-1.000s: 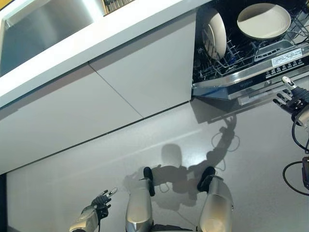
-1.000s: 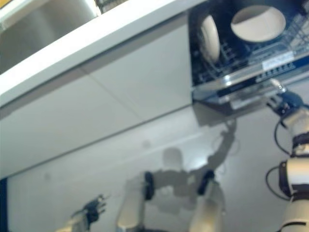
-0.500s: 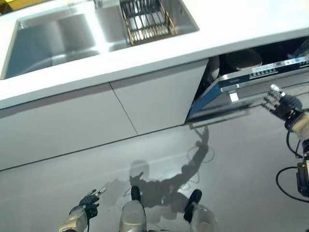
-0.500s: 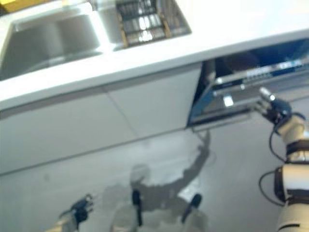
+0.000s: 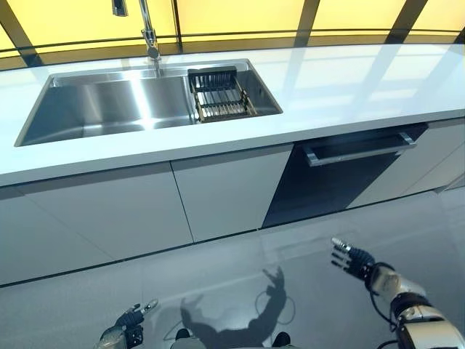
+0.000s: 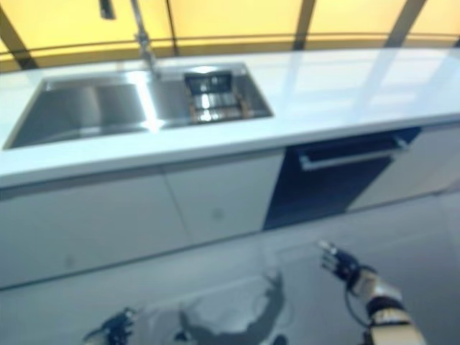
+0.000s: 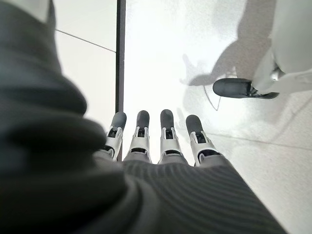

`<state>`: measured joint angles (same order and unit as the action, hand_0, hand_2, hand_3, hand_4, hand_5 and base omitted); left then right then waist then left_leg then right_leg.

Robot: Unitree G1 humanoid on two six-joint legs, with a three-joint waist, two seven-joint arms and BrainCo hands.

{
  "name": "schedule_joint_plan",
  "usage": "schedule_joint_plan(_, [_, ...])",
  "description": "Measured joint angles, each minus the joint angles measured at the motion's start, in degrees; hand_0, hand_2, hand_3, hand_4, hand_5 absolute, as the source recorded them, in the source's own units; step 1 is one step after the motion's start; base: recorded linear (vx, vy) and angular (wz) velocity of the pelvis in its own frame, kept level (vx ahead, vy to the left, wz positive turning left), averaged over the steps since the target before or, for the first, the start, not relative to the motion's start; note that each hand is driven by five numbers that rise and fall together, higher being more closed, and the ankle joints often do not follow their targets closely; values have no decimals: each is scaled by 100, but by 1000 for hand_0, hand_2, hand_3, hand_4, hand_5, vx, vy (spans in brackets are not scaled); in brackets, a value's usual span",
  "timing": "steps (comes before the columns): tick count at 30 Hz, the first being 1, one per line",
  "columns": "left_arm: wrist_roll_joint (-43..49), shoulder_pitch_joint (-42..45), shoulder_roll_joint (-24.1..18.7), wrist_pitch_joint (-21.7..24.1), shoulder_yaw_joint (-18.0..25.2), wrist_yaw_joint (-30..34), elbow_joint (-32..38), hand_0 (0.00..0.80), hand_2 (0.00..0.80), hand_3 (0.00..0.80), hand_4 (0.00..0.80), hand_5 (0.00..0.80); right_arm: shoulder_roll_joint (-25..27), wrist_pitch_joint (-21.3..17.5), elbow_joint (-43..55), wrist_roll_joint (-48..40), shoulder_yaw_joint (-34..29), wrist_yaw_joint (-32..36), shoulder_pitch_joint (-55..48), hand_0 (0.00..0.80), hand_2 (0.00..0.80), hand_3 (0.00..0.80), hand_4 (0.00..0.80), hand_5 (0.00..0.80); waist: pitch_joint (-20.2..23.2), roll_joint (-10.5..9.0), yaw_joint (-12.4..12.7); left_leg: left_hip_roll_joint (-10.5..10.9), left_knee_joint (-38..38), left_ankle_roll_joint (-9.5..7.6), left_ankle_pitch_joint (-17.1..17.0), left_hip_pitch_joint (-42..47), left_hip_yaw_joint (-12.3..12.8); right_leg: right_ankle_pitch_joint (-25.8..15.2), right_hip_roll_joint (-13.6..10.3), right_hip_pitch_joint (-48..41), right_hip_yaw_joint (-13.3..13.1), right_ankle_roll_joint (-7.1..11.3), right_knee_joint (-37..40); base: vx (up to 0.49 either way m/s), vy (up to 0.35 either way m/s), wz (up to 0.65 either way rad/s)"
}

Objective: Take plates into dishwasher

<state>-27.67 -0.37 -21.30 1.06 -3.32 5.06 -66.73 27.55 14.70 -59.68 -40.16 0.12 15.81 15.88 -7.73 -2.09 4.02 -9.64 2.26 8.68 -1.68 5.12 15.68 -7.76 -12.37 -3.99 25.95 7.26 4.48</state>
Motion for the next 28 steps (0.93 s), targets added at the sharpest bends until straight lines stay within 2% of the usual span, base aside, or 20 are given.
schedule_joint_plan(5, [317,24,42,76,-4,-55,-193,0,0,0,0,0,-383,-325,-5,606,67,62,-470,0,0,0,0,0,153,-33,-16,9,62,0,-14,110,0,0,5,-98,9,12,30,40,3,1])
schedule_joint_plan(9, [471,25,63,85,-23,-59,-205,0,0,0,0,0,-610,-572,-111,1453,430,-63,-763,0,0,0,0,0,342,-62,-22,14,104,2,-18,160,-9,21,3,-143,12,33,32,34,-3,2])
schedule_joint_plan(13, [950,16,84,65,-278,-55,-208,0,0,0,0,0,-746,-704,-268,2101,710,-393,-992,0,0,0,0,0,421,-61,-24,23,114,-1,-19,167,-32,28,-5,-164,22,40,32,17,1,1])
schedule_joint_plan(21, [1573,16,513,-606,-563,280,-537,0,0,0,0,0,-1423,-740,-694,2620,988,-820,-1368,0,0,0,0,0,465,20,-85,37,129,-7,-21,188,-101,71,-12,-220,23,55,31,44,27,4])
schedule_joint_plan(25, [1583,38,792,-651,-757,398,-578,0,0,0,0,0,-1622,-774,-816,2963,1237,-993,-1409,0,0,0,0,0,507,74,-151,63,170,-31,-17,228,-167,110,-31,-293,23,88,31,29,16,9])
schedule_joint_plan(28, [1817,25,793,-637,-910,410,-569,0,0,0,0,0,-1674,-775,-815,3049,1334,-979,-1413,0,0,0,0,0,562,109,-155,80,192,-19,-30,232,-168,109,-42,-291,23,106,31,6,5,1])
